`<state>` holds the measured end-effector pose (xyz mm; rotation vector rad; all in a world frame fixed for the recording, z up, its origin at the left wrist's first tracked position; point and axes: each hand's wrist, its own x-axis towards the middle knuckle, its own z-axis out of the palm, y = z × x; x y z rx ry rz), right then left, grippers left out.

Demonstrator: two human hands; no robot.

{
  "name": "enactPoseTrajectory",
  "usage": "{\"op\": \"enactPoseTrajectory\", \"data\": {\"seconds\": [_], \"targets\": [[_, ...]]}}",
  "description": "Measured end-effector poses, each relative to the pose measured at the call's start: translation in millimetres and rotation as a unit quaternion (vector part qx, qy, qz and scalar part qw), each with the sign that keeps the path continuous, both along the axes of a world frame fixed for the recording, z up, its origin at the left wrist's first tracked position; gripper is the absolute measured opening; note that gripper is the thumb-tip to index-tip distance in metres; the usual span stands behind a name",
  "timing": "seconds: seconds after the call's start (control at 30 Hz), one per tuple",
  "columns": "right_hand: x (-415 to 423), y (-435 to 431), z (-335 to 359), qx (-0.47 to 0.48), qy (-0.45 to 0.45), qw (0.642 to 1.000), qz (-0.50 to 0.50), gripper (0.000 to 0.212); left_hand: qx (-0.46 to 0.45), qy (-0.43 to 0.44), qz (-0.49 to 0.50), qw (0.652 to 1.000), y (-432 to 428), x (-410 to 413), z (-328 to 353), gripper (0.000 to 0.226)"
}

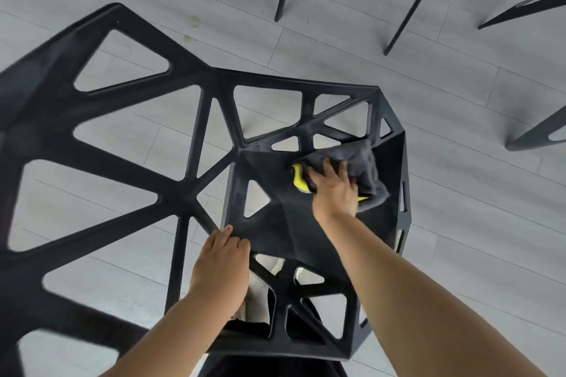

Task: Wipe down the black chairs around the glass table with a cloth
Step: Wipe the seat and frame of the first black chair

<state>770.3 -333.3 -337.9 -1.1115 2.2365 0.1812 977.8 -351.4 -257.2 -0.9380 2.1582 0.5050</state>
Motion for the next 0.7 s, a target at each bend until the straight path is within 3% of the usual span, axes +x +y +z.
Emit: {"op": "enactPoseTrajectory", "data": {"seconds": [0.23,0.4,0.53,0.7], "targets": [[75.6,33.8,-9.6,0.040,-0.012,0.985,0.170,0.056,-0.020,-0.004,-0.044,0.999,13.4,33.6,6.8,0.043],[77.7,92.9,2.5,0.082,0.018,0.961,0.263,0.061,-0.027,0.051,-0.086,0.995,36.6,33.6,17.5,0.034],[69.9,136.2,24.5,0.113,0.037,0.972,0.200,0.053,-0.026,0.066,-0.108,0.992,50.7,53.2,26.8,0.031],[86.3,176.9,48.4,0.110,0.047,0.993,-0.012,0.044,-0.026,0.074,-0.136,0.988,65.1,77.0,36.5,0.027]]}}
